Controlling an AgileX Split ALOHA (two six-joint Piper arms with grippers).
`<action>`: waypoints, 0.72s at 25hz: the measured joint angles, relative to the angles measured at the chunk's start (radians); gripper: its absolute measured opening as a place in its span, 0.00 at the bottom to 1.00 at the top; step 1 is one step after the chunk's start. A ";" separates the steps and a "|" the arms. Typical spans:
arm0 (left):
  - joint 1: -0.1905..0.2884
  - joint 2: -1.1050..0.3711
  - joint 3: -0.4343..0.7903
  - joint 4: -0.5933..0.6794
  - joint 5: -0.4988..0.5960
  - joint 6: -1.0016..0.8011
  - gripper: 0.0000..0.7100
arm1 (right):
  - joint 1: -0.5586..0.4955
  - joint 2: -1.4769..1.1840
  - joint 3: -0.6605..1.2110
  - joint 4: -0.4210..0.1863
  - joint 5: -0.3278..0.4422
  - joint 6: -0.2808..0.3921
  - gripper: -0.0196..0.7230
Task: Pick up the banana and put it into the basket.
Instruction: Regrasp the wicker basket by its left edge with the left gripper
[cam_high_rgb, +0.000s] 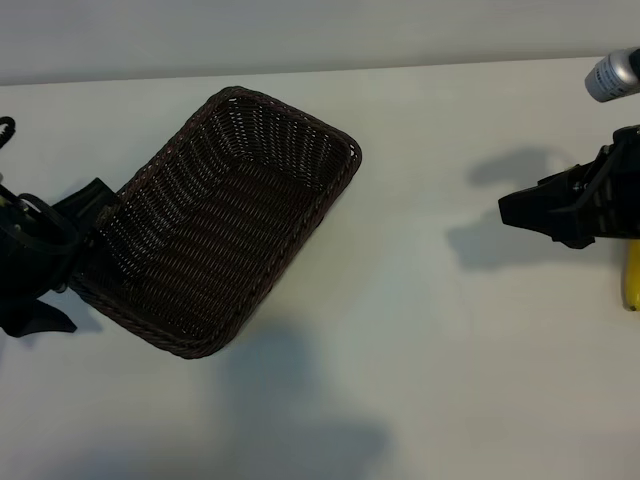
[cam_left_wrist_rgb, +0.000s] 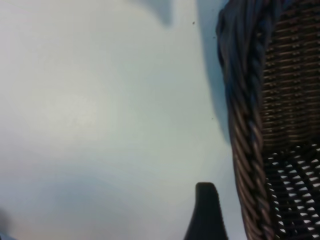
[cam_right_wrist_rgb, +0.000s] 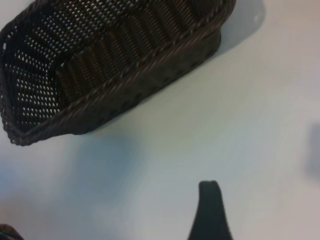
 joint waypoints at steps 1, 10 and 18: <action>0.000 0.008 0.000 0.000 -0.002 -0.003 0.81 | 0.000 0.000 0.000 0.000 0.000 0.000 0.75; 0.000 0.058 0.009 0.000 -0.070 -0.021 0.81 | 0.000 0.000 0.000 0.000 0.000 0.000 0.75; 0.000 0.099 0.012 0.000 -0.105 -0.022 0.81 | 0.000 0.000 0.000 0.000 0.000 0.000 0.75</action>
